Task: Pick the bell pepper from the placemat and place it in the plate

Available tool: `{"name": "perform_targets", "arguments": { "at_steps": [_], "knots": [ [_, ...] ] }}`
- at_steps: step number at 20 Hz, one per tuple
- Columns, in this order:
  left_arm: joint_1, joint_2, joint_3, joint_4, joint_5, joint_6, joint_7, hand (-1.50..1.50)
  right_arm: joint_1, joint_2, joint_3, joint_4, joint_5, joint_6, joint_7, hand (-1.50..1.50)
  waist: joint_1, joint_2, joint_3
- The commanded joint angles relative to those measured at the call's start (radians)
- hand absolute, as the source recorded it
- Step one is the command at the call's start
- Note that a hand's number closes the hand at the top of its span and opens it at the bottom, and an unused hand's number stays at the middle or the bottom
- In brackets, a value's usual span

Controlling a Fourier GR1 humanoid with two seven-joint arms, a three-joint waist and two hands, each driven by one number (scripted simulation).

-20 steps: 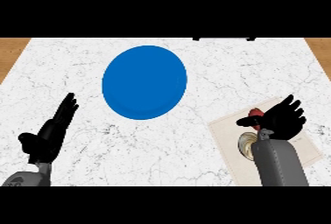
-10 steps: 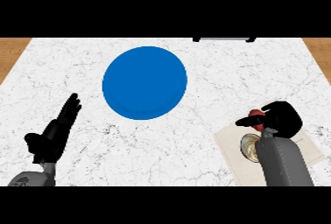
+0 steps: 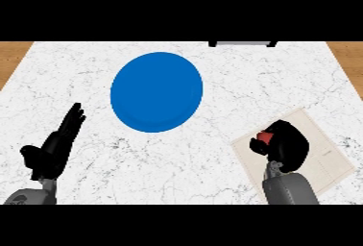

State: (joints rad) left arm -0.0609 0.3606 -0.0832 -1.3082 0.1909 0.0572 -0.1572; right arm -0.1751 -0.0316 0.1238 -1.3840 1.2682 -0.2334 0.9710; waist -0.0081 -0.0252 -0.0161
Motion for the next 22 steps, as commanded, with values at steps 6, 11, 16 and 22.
{"name": "perform_targets", "arguments": {
  "at_steps": [6,11,16,22],
  "knots": [
    [0.009,-0.031,-0.011,-0.033,-0.027,0.038,0.029,0.0,0.275,0.031,0.534,-0.448,0.145,0.05,0.216,1.5,-0.005,0.015,0.015],
    [-0.029,-0.021,0.02,-0.001,-0.018,0.01,0.029,0.0,0.355,0.031,0.727,-0.627,0.389,0.141,0.294,1.5,-0.006,0.019,0.015],
    [-0.021,-0.016,0.012,0.0,-0.031,-0.014,0.023,0.0,0.152,0.03,0.785,-0.696,0.487,0.263,0.39,1.5,0.008,0.021,0.015],
    [-0.014,-0.015,0.024,-0.016,-0.036,-0.019,0.015,0.0,-0.047,0.029,0.732,-0.721,0.425,0.385,0.387,1.5,0.02,0.024,0.015]
  ]
}}
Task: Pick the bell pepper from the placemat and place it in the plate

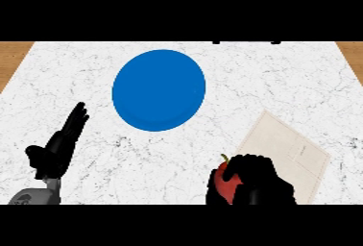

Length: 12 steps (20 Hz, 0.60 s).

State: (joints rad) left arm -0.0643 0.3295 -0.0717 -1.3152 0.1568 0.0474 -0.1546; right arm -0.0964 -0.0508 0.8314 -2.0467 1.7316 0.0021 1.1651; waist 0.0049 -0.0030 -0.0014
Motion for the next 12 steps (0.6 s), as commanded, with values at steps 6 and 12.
{"name": "perform_targets", "arguments": {
  "at_steps": [6,12],
  "knots": [
    [-0.012,-0.051,-0.025,0.035,-0.046,0.024,-0.03,0.0,-0.348,0.05,-0.118,0.097,-0.211,0.135,0.202,1.5,0.017,0.008,0.0],
    [0.008,-0.035,-0.014,0.016,-0.028,-0.015,-0.033,0.0,-0.541,0.05,-0.207,0.339,-0.388,0.001,0.202,1.5,0.045,0.011,0.0]
  ]
}}
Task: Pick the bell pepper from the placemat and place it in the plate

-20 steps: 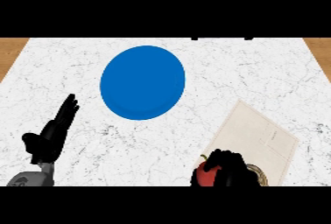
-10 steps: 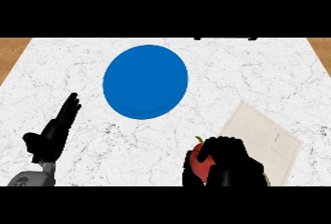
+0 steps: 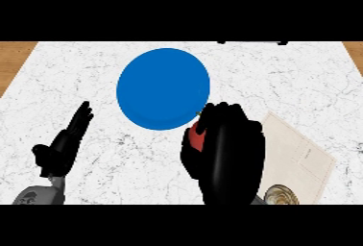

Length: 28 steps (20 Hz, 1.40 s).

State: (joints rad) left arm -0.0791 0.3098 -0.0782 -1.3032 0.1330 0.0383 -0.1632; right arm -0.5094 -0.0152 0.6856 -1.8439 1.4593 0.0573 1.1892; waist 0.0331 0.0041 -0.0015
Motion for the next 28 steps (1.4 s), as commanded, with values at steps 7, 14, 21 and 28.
{"name": "perform_targets", "arguments": {
  "at_steps": [7,14,21,28],
  "knots": [
    [-0.046,0.024,0.013,-0.031,0.013,-0.036,0.054,0.0,-0.308,0.015,-0.097,0.43,-0.264,-0.233,0.158,1.5,0.039,0.006,0.001],
    [-0.058,-0.004,-0.014,-0.008,-0.017,-0.025,0.058,0.0,-0.432,0.015,-0.173,0.741,-0.373,-0.404,0.052,1.5,0.055,0.015,0.001],
    [-0.068,-0.029,-0.031,-0.014,-0.027,-0.02,0.041,0.0,-0.455,0.015,-0.273,0.835,-0.381,-0.611,0.087,-1.5,0.067,0.02,0.002],
    [-0.081,-0.012,0.005,0.023,-0.006,-0.044,0.023,0.0,-0.48,0.015,-0.314,0.953,-0.483,-0.767,0.053,-1.5,0.064,0.019,0.001]
  ]
}}
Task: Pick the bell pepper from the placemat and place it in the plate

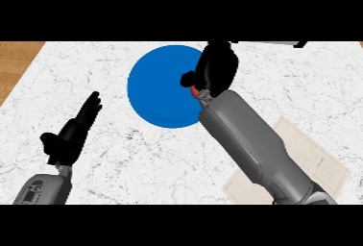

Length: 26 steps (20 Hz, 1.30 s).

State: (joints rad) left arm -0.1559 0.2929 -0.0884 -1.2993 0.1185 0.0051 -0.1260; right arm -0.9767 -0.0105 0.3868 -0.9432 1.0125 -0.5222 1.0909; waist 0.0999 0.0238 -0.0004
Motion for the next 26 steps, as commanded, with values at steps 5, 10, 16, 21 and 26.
{"name": "perform_targets", "arguments": {
  "at_steps": [5,10,16,21,26],
  "knots": [
    [-0.009,-0.007,0.008,0.012,-0.007,0.018,0.015,0.0,0.011,0.01,-0.028,0.039,-0.006,-0.442,0.086,-1.5,-0.014,-0.007,0.001],
    [0.007,0.009,0.028,0.036,-0.011,0.013,-0.023,0.0,0.1,0.01,-0.048,-0.03,-0.071,-0.657,0.044,-1.5,-0.044,-0.012,0.002],
    [0.077,0.026,0.071,0.012,0.027,-0.003,-0.015,0.0,0.361,0.01,0.062,-0.263,-0.084,-0.744,-0.046,-1.5,-0.103,-0.03,0.001],
    [0.153,-0.021,0.023,-0.1,-0.02,0.041,-0.021,0.0,0.61,-0.07,0.18,-0.474,-0.105,-0.748,-0.172,-1.5,-0.102,-0.029,0.002],
    [0.109,0.01,0.082,-0.024,-0.016,-0.015,-0.026,0.0,0.733,-0.149,0.237,-0.612,-0.205,-0.702,-0.27,-1.5,-0.101,-0.024,0.001]
  ]
}}
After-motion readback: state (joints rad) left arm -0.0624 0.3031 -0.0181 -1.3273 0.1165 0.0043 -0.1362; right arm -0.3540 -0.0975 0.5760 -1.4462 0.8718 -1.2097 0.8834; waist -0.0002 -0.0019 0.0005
